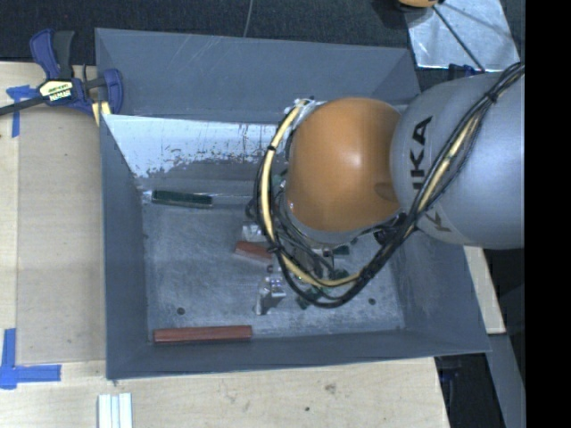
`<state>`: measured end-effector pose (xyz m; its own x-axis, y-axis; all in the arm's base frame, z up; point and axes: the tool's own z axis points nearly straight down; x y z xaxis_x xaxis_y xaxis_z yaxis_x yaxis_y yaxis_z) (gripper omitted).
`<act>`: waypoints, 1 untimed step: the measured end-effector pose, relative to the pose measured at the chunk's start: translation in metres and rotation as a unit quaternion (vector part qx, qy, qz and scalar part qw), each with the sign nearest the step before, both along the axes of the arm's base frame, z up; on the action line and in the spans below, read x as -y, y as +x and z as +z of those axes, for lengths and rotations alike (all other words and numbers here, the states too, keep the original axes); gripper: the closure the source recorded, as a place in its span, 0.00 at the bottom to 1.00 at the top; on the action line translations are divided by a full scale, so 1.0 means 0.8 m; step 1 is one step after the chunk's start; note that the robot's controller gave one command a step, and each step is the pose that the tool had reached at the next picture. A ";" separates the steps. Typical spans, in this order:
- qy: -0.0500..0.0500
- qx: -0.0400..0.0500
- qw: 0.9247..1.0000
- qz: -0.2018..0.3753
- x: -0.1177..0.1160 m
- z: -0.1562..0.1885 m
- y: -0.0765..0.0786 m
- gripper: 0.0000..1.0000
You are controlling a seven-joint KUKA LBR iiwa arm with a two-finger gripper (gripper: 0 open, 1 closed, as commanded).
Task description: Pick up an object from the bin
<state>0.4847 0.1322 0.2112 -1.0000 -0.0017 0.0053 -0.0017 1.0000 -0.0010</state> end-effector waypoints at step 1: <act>0.001 0.004 1.000 -0.001 0.000 0.005 0.002 0.00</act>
Offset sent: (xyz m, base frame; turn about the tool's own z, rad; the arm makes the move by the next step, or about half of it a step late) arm 0.0810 -0.1210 -0.1412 -0.0740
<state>0.4865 0.1319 0.2148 -1.0000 0.0003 -0.0022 0.0003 1.0000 0.0009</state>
